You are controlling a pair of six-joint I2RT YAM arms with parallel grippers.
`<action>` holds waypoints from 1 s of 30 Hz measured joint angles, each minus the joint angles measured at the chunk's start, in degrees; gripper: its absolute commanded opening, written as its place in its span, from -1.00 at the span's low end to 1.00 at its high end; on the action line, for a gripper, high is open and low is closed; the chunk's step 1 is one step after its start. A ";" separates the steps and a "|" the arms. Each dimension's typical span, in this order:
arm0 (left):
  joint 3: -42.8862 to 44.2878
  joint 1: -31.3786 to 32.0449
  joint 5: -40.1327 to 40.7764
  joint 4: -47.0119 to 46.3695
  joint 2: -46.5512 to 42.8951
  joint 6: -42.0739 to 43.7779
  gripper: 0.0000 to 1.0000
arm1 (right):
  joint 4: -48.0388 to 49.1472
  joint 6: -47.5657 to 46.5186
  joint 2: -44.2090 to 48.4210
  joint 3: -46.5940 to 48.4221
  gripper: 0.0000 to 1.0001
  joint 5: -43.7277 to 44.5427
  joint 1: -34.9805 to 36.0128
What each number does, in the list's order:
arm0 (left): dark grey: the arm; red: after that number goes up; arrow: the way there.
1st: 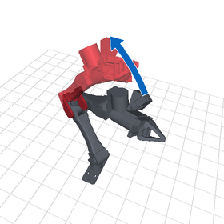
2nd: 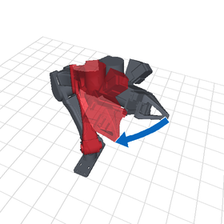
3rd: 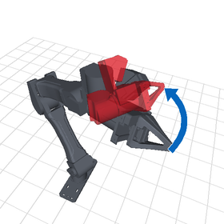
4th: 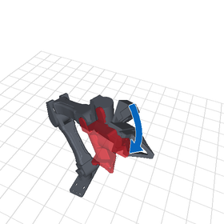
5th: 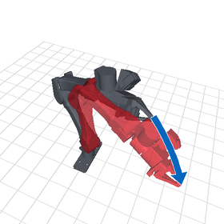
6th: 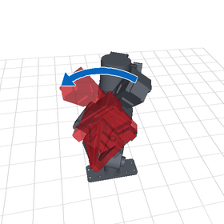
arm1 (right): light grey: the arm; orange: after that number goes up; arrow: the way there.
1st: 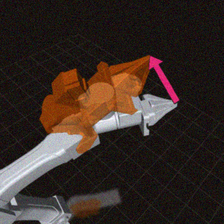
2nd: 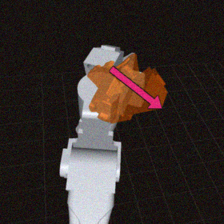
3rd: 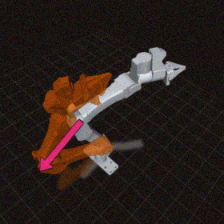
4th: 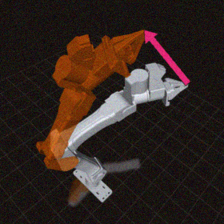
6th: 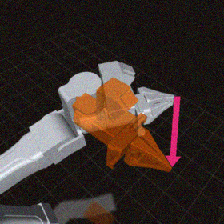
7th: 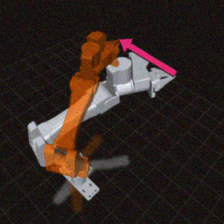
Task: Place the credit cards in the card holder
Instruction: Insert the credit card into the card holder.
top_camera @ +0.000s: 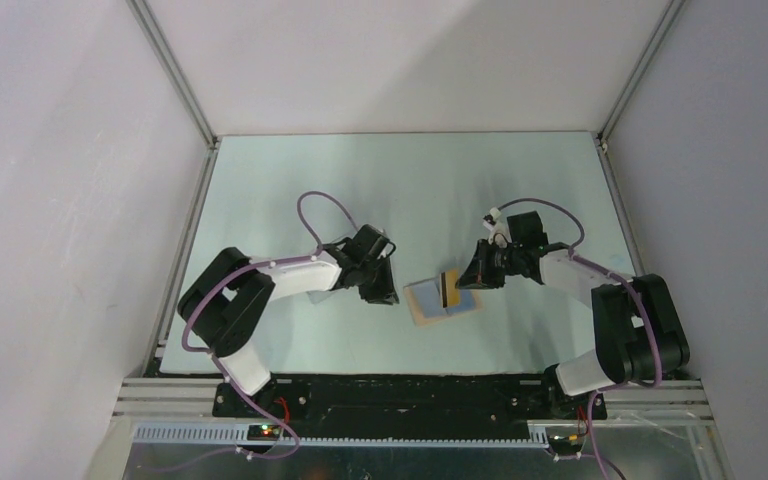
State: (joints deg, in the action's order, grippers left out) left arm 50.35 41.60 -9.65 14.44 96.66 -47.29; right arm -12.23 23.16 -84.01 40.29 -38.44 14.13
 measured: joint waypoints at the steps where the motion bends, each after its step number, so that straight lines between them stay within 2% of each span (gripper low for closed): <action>1: 0.15 0.09 -0.02 0.31 0.00 0.31 -0.53 | -0.09 -0.33 0.00 0.09 -1.00 0.20 0.00; 15: 5.18 2.47 -2.45 3.41 -0.31 1.29 -0.54 | -4.20 -4.37 -0.20 2.27 -1.00 4.42 -0.83; 30: 6.38 3.80 -2.56 3.56 3.17 0.81 -0.54 | -2.27 -4.37 -4.59 2.95 -1.00 4.00 1.75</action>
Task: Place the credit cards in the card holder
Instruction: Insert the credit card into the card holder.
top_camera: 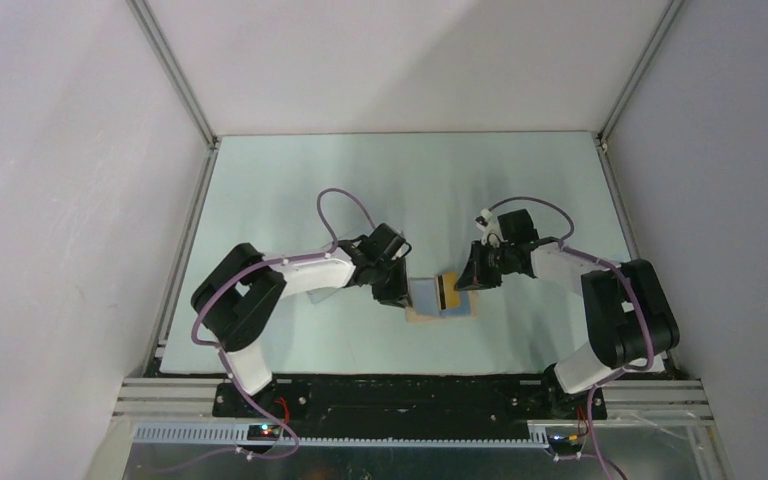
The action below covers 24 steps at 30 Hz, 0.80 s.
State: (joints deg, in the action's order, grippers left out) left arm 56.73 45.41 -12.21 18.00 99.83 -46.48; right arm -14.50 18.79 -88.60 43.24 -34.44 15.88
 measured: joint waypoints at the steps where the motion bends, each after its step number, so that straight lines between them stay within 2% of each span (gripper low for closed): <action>1: -0.17 0.02 0.00 0.04 0.31 -0.02 -0.55 | 0.09 0.02 -0.33 0.02 -1.00 -0.07 0.07; 24: -0.81 0.09 -1.53 -0.76 1.95 -0.20 -0.66 | 6.73 6.56 -2.16 -1.95 -1.00 -5.31 -0.20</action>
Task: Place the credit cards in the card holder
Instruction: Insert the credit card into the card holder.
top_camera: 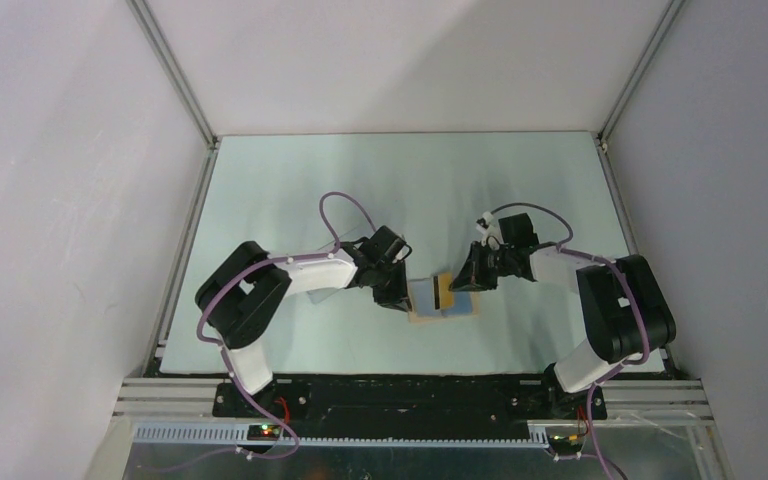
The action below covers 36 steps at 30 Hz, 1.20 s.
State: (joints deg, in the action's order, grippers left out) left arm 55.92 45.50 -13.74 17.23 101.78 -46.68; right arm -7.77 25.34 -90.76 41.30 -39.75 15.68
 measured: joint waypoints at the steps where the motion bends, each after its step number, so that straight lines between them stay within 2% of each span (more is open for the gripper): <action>1: 0.00 0.00 -0.04 0.00 0.02 -0.02 -0.66 | 0.07 0.13 0.00 -0.37 -1.00 0.00 0.02; 18: 0.39 0.00 -2.08 -0.66 0.98 -0.42 -0.68 | 0.68 0.79 0.24 -3.96 -1.00 1.36 1.46; 27: 0.39 0.02 -2.54 -1.03 1.25 -0.44 -0.74 | 0.33 0.55 3.96 -3.98 -1.00 3.23 -2.73; 36: 0.39 0.02 -3.30 -1.70 1.68 -0.87 -0.75 | -0.11 -0.33 4.04 -3.89 -1.00 4.66 -2.67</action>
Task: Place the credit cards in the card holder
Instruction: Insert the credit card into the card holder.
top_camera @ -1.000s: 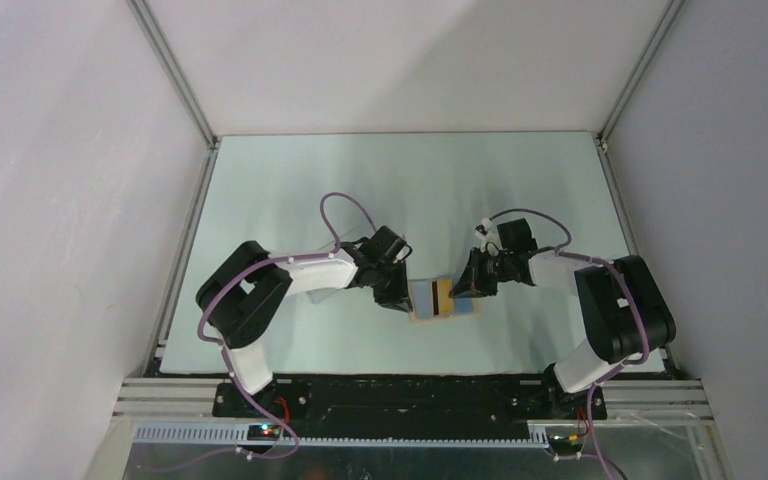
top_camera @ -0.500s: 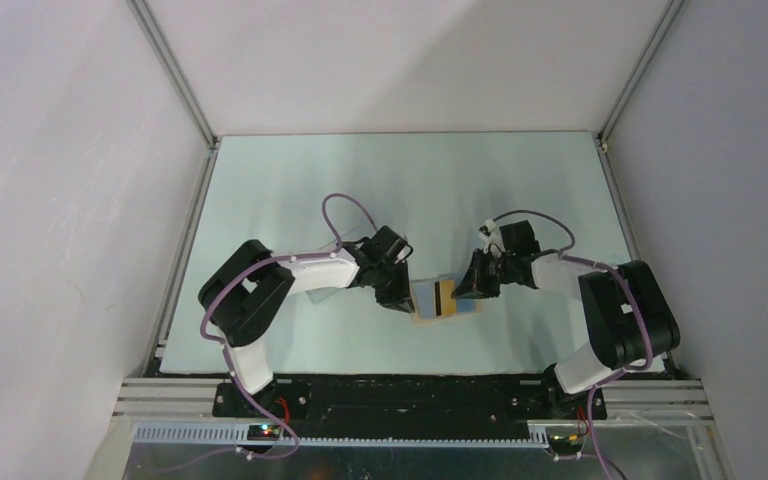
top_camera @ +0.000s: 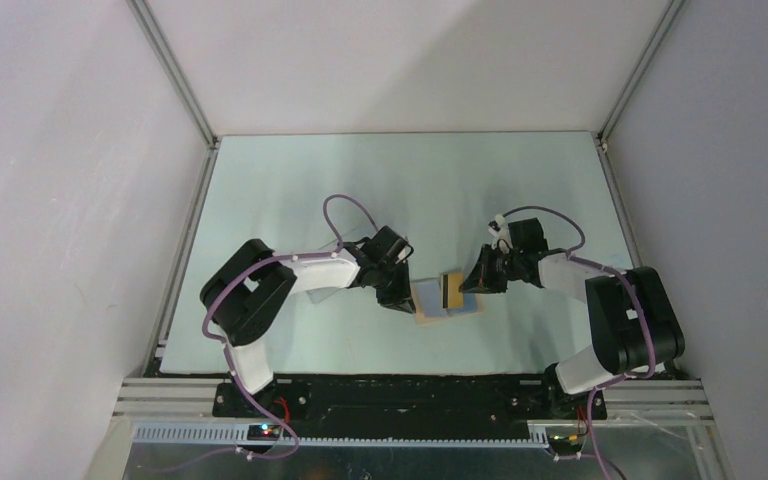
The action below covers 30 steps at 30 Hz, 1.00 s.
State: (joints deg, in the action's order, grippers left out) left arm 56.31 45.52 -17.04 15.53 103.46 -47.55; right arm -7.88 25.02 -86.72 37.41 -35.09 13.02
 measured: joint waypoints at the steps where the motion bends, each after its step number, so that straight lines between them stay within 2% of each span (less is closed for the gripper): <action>1: 0.00 0.00 -0.04 -0.02 0.00 -0.02 -0.75 | -0.20 -0.15 0.00 0.00 -1.00 0.31 0.11; 19: 0.00 0.00 -0.20 -0.11 0.07 0.00 -0.76 | 0.02 -0.68 0.44 0.00 -1.00 4.90 0.63; 30: 0.09 0.00 -0.37 -0.15 0.22 -0.02 -0.77 | 2.25 0.00 0.48 -0.59 -1.00 4.48 5.31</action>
State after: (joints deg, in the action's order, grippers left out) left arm 56.40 45.52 -17.41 15.38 103.68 -47.57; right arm -5.63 25.02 -86.24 36.82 -30.61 18.33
